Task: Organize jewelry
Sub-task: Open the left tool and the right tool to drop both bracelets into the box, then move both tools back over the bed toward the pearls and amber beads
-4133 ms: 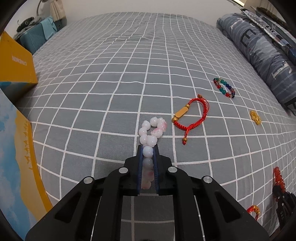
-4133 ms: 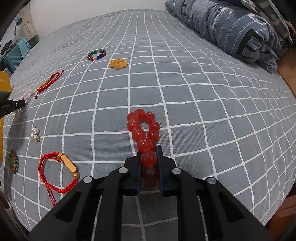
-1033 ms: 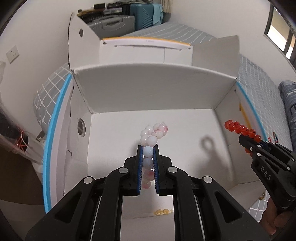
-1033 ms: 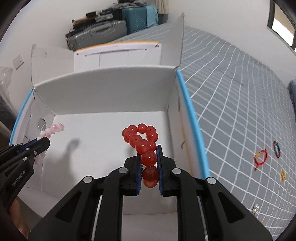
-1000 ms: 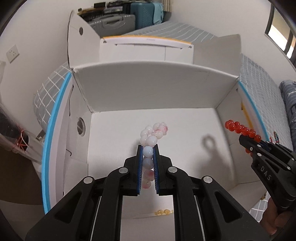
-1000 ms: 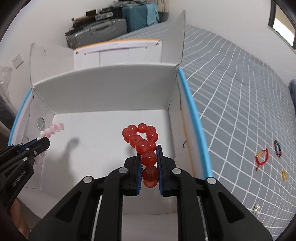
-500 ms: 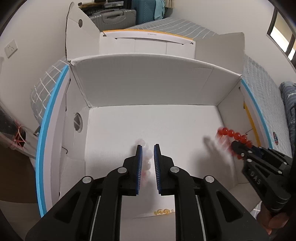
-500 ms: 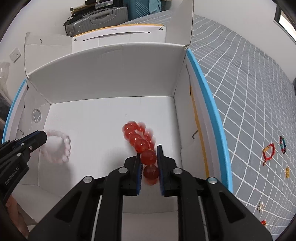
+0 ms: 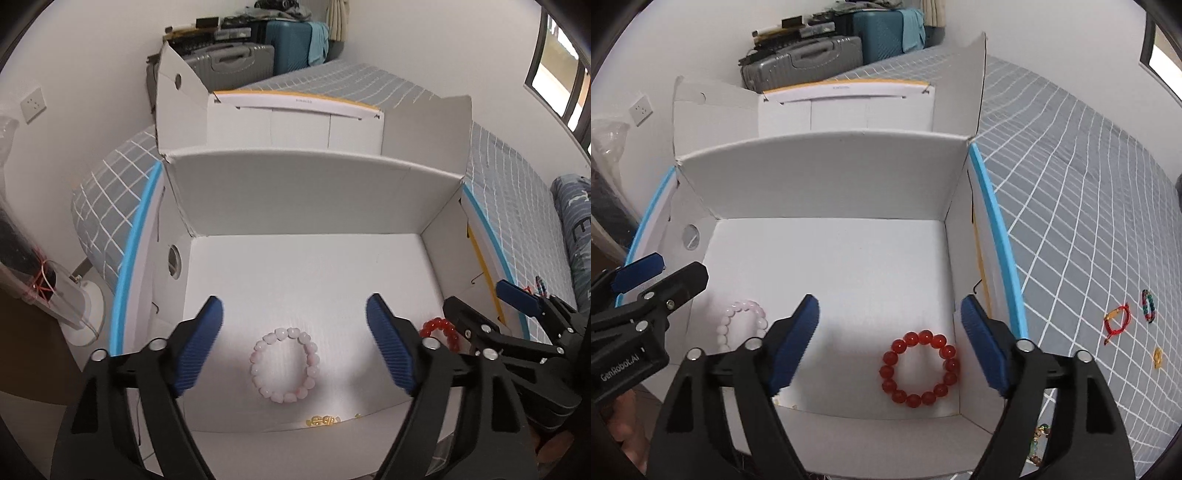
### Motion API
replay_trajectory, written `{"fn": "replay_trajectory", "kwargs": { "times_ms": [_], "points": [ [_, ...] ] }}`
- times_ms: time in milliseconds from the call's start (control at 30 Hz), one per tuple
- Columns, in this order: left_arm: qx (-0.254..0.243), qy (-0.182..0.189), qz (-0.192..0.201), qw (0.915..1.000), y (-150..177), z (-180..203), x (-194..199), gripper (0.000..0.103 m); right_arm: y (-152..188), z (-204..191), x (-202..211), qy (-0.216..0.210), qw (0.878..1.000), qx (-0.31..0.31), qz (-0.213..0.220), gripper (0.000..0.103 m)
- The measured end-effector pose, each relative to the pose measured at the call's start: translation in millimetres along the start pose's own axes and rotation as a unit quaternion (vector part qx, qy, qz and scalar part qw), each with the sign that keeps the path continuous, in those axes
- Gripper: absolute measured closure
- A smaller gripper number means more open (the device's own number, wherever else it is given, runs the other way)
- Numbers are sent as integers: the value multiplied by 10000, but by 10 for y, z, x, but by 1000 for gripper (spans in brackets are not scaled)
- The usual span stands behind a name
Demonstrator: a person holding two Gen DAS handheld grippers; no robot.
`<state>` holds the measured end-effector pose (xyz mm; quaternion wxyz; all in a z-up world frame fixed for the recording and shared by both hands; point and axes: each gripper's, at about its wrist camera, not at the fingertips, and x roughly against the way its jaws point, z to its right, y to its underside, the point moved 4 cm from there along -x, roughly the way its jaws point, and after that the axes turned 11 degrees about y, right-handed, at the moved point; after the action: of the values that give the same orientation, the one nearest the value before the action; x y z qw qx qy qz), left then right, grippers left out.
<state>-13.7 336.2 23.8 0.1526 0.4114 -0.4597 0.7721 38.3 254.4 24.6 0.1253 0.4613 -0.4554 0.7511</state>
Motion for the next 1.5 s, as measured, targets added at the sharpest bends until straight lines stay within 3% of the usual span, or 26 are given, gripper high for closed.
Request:
{"fn": "replay_trajectory", "kwargs": {
  "times_ms": [300,500,733,1033,1500],
  "points": [
    [-205,-149,285,9993,-13,51,104,10,15,199,187,138,9995,-123,240,8],
    [-378,-130,547,9977,-22,206,222,8,57,434,314,341,9988,-183,312,8],
    [-648,-112,552,9963,8,445,257,7,149,838,499,512,9969,-425,412,8],
    [-941,177,649,9933,78,975,346,6,402,1416,693,785,9933,-736,416,8],
    [-1693,809,510,9809,348,2169,322,6,935,2554,963,1349,9796,-1450,325,8]
  ]
}}
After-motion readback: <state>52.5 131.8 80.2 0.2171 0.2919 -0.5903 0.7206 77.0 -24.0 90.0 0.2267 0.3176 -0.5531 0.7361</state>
